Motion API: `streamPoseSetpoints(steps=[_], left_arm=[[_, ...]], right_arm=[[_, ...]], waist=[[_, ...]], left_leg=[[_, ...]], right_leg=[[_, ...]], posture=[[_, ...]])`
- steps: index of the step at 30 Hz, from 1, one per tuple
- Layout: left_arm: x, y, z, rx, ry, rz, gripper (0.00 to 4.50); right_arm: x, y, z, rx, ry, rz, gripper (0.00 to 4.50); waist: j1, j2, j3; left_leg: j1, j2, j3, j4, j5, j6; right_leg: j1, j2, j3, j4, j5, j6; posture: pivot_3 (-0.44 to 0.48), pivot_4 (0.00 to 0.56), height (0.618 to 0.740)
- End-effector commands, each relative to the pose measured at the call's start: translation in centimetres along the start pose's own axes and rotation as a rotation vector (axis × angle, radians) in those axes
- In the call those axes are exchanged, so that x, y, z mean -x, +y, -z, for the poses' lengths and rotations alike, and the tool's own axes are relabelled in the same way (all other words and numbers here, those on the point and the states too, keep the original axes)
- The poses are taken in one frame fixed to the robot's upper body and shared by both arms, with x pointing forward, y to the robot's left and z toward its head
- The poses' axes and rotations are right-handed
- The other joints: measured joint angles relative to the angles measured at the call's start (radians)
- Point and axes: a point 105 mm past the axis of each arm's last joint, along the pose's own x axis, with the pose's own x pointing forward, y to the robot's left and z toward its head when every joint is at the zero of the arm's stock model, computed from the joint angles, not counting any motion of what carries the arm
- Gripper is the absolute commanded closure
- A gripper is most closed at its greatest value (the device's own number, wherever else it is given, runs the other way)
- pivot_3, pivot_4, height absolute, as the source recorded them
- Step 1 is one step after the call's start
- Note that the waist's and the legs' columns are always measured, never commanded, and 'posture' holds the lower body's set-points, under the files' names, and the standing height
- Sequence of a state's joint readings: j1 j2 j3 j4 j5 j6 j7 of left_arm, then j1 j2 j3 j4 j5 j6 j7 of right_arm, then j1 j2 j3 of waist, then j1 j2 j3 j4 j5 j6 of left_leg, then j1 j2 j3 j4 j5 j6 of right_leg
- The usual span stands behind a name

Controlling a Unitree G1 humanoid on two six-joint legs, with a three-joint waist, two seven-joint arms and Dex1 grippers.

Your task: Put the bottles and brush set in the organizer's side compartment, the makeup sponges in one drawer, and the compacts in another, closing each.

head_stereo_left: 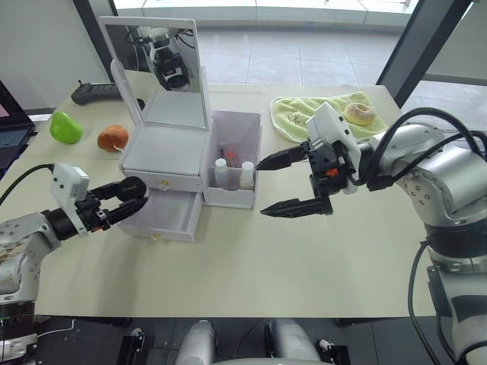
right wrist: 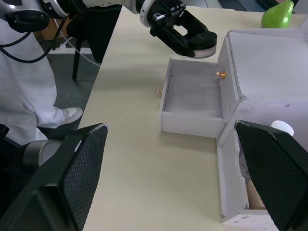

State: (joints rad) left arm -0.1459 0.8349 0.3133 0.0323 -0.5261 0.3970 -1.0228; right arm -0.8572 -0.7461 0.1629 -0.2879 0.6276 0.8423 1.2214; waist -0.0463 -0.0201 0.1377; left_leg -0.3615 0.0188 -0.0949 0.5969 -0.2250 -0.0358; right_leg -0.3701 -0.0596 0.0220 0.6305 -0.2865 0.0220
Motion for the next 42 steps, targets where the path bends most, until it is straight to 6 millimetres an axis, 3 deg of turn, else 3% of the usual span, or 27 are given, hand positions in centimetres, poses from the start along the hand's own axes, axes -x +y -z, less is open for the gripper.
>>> streamPoseSetpoints(steps=[1, 10, 15, 20, 29, 32, 36, 42], left_arm=[[-0.3, 0.1, 0.4, -0.049, 0.058, 0.026, 1.60], [-0.7, 1.0, 0.9, -0.062, 0.087, 0.004, 1.60], [-0.7, 0.6, 1.0, -0.068, 0.095, 0.017, 1.60], [-0.3, 0.7, 0.1, -0.057, 0.069, 0.002, 0.04], [2.7, 0.4, -2.9, -0.033, 0.004, -0.055, 0.02], [5.1, 2.2, -2.6, 0.005, 0.001, -0.175, 0.02], [9.3, 5.4, -1.2, 0.067, 0.031, -0.394, 0.02], [16.2, 7.5, 0.7, 0.112, 0.069, -0.599, 0.02]], right_arm=[[0.8, 0.4, -1.3, 0.028, -0.026, 0.015, 0.00], [1.0, 0.7, -1.4, 0.016, -0.025, 0.029, 0.00], [1.0, 0.9, -1.7, -0.014, -0.045, -0.006, 0.00], [1.1, 0.8, -1.8, -0.016, -0.053, -0.006, 0.00], [2.4, -0.2, -0.6, 0.008, -0.042, 0.098, 0.00], [4.3, -1.9, 1.2, -0.047, -0.075, 0.220, 0.00], [7.8, -4.3, 5.4, -0.124, -0.044, 0.384, 0.00], [12.6, -5.6, 8.5, -0.204, 0.027, 0.493, 0.00]], waist=[[0.000, 0.000, 0.000], [0.003, 0.000, 0.000], [0.003, 0.000, 0.000], [0.004, 0.000, 0.000], [0.004, 0.000, 0.000], [0.003, -0.001, 0.000], [0.004, -0.001, 0.000], [0.001, 0.000, 0.002]], left_leg=[[0.000, 0.000, 0.000, 0.000, 0.000, 0.000], [0.000, 0.000, 0.000, 0.000, 0.000, 0.000], [0.000, 0.000, 0.001, 0.000, 0.000, 0.000], [0.000, 0.000, 0.001, 0.000, 0.000, 0.000], [0.000, 0.000, 0.001, 0.000, 0.000, 0.000], [0.001, 0.000, 0.002, 0.000, 0.000, 0.000], [0.002, 0.000, 0.003, 0.000, 0.000, 0.000], [0.007, 0.000, 0.013, -0.003, 0.000, 0.000]], right_leg=[[0.000, 0.000, 0.000, 0.000, 0.000, 0.001], [0.000, 0.000, 0.002, 0.000, -0.001, 0.002], [0.000, 0.000, 0.003, 0.000, 0.000, 0.002], [0.000, 0.000, 0.003, 0.000, 0.000, 0.002], [0.000, 0.000, 0.003, 0.000, -0.001, 0.003], [0.001, 0.000, 0.004, 0.000, -0.003, 0.006], [0.001, 0.000, 0.005, 0.000, -0.003, 0.007], [0.000, 0.000, 0.013, 0.000, -0.003, 0.007]], posture=[[0.000, 0.150, 0.740], [0.000, 0.150, 0.740], [0.000, 0.150, 0.740], [0.000, 0.150, 0.740], [0.000, 0.150, 0.740], [0.000, 0.150, 0.740], [0.000, 0.150, 0.740], [0.000, 0.150, 0.740]])
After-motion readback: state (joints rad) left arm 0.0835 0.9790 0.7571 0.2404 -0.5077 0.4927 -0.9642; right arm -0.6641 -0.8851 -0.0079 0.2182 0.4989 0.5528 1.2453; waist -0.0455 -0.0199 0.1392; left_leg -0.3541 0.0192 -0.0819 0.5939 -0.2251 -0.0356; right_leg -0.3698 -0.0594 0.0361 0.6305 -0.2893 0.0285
